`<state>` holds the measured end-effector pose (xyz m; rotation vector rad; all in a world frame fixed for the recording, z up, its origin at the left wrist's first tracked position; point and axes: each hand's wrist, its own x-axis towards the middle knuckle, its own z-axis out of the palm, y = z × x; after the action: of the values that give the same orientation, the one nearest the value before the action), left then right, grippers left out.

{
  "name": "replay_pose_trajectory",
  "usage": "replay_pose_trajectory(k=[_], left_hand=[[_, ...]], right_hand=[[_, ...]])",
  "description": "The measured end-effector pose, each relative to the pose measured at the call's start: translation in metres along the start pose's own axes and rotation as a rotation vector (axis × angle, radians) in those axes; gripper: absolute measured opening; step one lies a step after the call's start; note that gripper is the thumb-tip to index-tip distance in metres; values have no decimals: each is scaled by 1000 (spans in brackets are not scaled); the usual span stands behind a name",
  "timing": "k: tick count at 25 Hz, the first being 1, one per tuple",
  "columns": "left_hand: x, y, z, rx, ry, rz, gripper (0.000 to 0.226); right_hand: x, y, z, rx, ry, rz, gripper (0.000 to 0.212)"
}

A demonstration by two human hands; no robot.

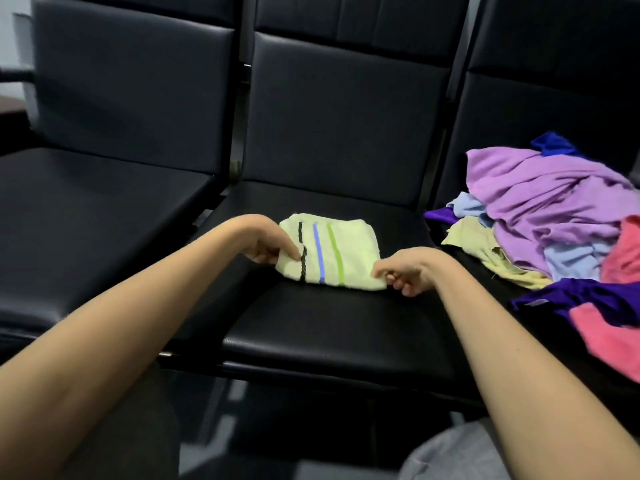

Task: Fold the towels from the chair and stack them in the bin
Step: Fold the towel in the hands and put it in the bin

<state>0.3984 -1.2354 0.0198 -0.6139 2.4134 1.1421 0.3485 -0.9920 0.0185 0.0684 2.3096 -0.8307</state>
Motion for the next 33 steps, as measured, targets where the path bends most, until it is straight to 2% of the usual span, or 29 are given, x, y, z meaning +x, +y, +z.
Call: replay_pose_trajectory(k=[2,3,6,8,10,12,14,16,17,20,23,25,27,29,31,33], left_hand=[[-9,1,-9,19,-125,-23,23],[-9,1,-14,22,-131,-25,29],[-4,1,-20,-40,-53,-39,40],[5,1,-15,-121,80,-20,41],[13,1,-6,-231,209,15,36],[20,4,1,-326,282,87,33],[21,9,4,-347,352,258,30],[19,12,7,-383,408,416,25],[20,11,8,-381,409,435,26],[22,8,18,-107,403,271,40],[19,14,23,-12,378,186,32],[14,20,26,-60,347,195,29],[13,22,29,-166,299,180,27],[12,24,31,-314,233,137,45],[9,26,35,-492,134,130,48],[0,31,42,-617,64,173,38]], right_hand=[[-6,6,-10,-79,-119,-9,34],[-5,5,-12,-63,-119,-50,33],[6,-4,-6,56,74,-207,33],[20,-11,3,143,241,-258,39],[31,-16,10,226,325,-264,38],[39,-18,15,323,365,-326,21],[42,-22,18,424,456,-456,8],[43,-24,17,500,577,-492,14],[45,-22,15,501,612,-465,15],[51,-15,15,355,522,-312,11],[49,-18,14,300,473,-209,40],[44,-24,11,251,429,-138,51],[36,-25,12,283,315,-104,61],[33,-20,14,415,245,-95,68],[30,-12,18,505,273,-123,65],[25,-3,21,582,341,-206,48]])
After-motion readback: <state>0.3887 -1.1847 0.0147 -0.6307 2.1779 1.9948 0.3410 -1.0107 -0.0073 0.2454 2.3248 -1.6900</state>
